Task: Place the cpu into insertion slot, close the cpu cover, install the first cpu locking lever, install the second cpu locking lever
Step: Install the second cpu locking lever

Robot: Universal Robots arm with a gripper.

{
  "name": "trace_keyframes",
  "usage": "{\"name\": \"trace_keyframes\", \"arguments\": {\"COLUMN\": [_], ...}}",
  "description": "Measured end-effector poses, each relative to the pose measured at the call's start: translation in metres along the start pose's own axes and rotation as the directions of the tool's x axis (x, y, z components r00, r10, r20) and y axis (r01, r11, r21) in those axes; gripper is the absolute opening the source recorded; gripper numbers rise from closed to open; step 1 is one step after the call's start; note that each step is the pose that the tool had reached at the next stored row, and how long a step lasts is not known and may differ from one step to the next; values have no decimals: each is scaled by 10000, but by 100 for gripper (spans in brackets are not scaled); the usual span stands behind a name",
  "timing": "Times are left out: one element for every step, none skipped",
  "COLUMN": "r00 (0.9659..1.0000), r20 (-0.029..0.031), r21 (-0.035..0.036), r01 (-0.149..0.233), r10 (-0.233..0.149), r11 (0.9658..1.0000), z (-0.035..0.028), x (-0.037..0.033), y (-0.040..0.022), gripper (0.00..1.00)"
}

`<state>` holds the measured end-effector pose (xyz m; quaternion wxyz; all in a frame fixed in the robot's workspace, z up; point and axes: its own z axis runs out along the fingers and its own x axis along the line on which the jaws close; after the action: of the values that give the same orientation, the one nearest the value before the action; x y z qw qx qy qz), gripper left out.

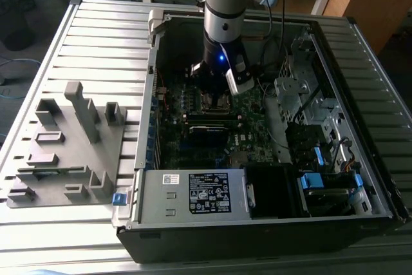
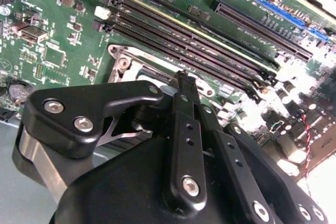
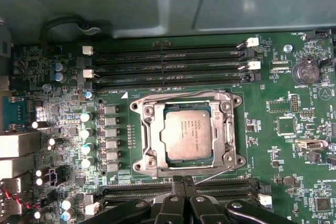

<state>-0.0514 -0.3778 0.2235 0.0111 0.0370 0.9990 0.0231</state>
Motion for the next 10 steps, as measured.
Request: {"name": "trace_keyframes", "arguments": {"r00": [10000, 10000, 10000, 10000, 10000, 10000, 10000, 10000, 10000, 10000], "r20": [-1, -1, -1, 0, 0, 0, -1, -1, 0, -1], "r21": [1, 1, 1, 1, 1, 2, 1, 1, 1, 1], "r01": [1, 2, 2, 1, 1, 1, 1, 1, 2, 2], "r10": [-1, -2, -2, -1, -1, -1, -1, -1, -2, -2], "r11": [10000, 10000, 10000, 10000, 10000, 10000, 10000, 10000, 10000, 10000], "z": [3, 6, 9, 12, 15, 17, 19, 22, 24, 27], "x": [1, 3, 5, 9, 13, 18, 25, 33, 40, 47], "y": [-1, -1, -2, -2, -2, -3, -4, -4, -5, -6], "gripper": [11, 11, 11, 11, 11, 11, 11, 11, 11, 11]}}
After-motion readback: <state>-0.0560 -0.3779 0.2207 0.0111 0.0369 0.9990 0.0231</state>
